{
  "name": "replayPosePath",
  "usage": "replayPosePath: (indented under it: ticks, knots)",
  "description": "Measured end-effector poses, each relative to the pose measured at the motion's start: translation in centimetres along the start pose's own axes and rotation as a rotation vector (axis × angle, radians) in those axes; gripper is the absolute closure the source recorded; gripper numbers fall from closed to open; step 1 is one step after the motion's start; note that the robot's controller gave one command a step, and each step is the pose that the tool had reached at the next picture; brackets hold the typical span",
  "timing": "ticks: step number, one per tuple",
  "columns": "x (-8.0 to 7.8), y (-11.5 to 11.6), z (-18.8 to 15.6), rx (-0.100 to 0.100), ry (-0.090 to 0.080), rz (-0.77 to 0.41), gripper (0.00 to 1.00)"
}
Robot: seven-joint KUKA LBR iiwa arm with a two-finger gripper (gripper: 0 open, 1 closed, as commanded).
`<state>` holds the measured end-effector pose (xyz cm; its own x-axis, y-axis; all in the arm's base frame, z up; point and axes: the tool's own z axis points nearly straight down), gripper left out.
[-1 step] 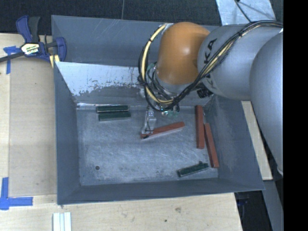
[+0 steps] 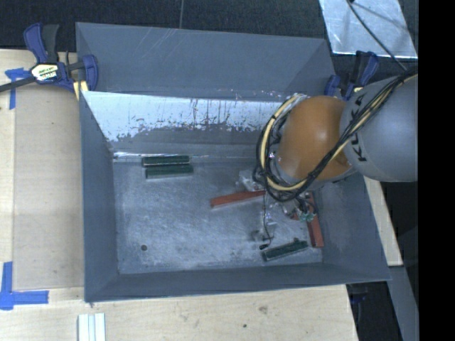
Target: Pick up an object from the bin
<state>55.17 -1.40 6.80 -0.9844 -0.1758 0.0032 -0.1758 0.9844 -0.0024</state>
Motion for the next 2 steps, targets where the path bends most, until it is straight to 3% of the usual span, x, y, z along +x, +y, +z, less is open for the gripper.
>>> replayPosePath:
  ticks: [1,2]
  knots:
    - [-0.4,0.4,-0.3,-0.002,-0.009,-0.002,1.00]
    - [-0.9,-0.2,-15.6,-0.001,-0.016,0.093,1.00]
